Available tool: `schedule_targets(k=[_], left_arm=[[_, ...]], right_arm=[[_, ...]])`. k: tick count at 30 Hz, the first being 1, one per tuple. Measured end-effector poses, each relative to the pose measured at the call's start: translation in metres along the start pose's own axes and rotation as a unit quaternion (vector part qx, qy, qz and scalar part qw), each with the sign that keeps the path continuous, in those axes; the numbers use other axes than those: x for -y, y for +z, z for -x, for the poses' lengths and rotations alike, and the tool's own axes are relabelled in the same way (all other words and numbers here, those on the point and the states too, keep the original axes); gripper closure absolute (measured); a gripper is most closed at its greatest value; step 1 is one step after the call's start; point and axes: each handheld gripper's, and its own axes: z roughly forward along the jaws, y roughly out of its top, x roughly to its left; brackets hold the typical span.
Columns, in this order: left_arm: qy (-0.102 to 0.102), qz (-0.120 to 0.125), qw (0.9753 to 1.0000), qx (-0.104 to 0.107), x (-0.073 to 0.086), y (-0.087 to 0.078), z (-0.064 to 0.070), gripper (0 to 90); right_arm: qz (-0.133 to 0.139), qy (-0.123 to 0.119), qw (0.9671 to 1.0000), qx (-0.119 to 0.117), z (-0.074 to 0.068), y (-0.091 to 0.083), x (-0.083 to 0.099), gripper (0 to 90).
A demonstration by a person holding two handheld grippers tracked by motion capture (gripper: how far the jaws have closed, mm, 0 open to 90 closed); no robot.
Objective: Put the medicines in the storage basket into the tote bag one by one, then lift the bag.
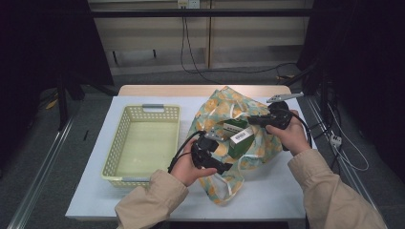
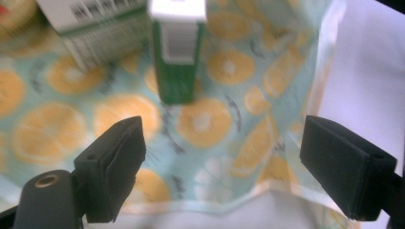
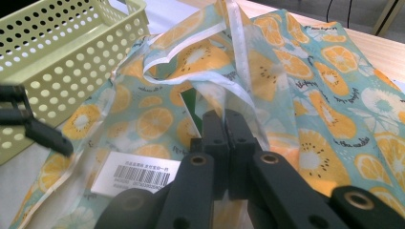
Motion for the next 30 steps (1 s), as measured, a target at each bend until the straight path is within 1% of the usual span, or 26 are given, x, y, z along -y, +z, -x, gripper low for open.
schedule_targets(k=[1,2,3,4,5,7,8,9,10,12,14,15,16,17,18,21,24,30], left_arm=[[0.000,-0.006,1.0000,0.002,0.005,0.005,0.001,15.5],[-0.001,-0.013,0.9999,-0.007,0.008,0.008,0.003,15.9],[-0.004,-0.017,0.9998,0.006,0.011,0.012,0.002,16.3],[-0.002,-0.018,0.9998,0.007,0.014,0.016,0.003,17.6],[0.002,-0.025,0.9997,0.008,0.017,0.019,0.003,20.6],[-0.003,-0.030,0.9995,0.012,0.020,0.025,0.005,27.2],[-0.003,-0.033,0.9994,0.013,0.021,0.027,0.005,32.5],[-0.009,-0.037,0.9992,0.015,0.022,0.028,0.005,38.2],[-0.008,-0.043,0.9989,0.016,0.023,0.029,0.006,45.0],[-0.012,-0.050,0.9986,0.015,0.024,0.030,0.007,63.8],[-0.014,-0.056,0.9982,0.016,0.024,0.031,0.007,80.7],[-0.016,-0.059,0.9980,0.014,0.023,0.031,0.006,86.6],[-0.020,-0.060,0.9979,0.015,0.022,0.030,0.005,90.0],[-0.024,-0.058,0.9980,0.012,0.020,0.028,0.005,90.0],[-0.014,-0.063,0.9979,0.007,0.017,0.023,0.003,90.0],[-0.016,-0.046,0.9988,0.000,0.006,0.008,0.001,90.0],[-0.017,-0.026,0.9994,-0.015,-0.008,-0.008,-0.001,90.0],[-0.022,0.008,0.9994,-0.027,-0.035,-0.040,-0.014,90.0]], right_arm=[[0.000,0.000,1.0000,0.000,0.000,0.000,0.000,89.6],[-0.001,0.000,1.0000,0.000,0.000,0.000,0.000,89.6],[-0.001,0.000,1.0000,-0.001,0.000,0.000,-0.001,89.6],[0.000,-0.001,1.0000,0.000,0.000,0.000,-0.001,89.6],[0.001,-0.001,1.0000,0.000,0.000,-0.001,-0.001,89.6],[0.001,0.000,1.0000,-0.001,0.000,-0.001,-0.001,89.6],[0.002,0.000,1.0000,-0.001,0.001,-0.002,0.000,89.6],[0.002,-0.001,1.0000,-0.001,0.001,-0.002,0.000,89.6],[0.002,0.000,1.0000,-0.001,0.001,-0.003,0.000,89.6],[0.004,0.000,1.0000,-0.001,0.002,-0.003,-0.001,89.6],[0.005,0.001,1.0000,-0.002,0.002,-0.004,0.000,89.6],[0.005,0.001,1.0000,-0.002,0.003,-0.004,0.000,89.6],[0.005,0.001,1.0000,-0.002,0.003,-0.004,0.000,89.6],[0.006,0.001,1.0000,-0.002,0.003,-0.005,0.000,89.7],[0.007,0.002,1.0000,-0.003,0.003,-0.005,0.000,89.6],[0.009,0.002,1.0000,-0.002,0.004,-0.008,-0.001,89.7],[0.012,0.003,0.9999,-0.003,0.005,-0.010,-0.003,89.7],[0.020,-0.004,0.9998,-0.002,0.004,-0.020,-0.012,89.7]])
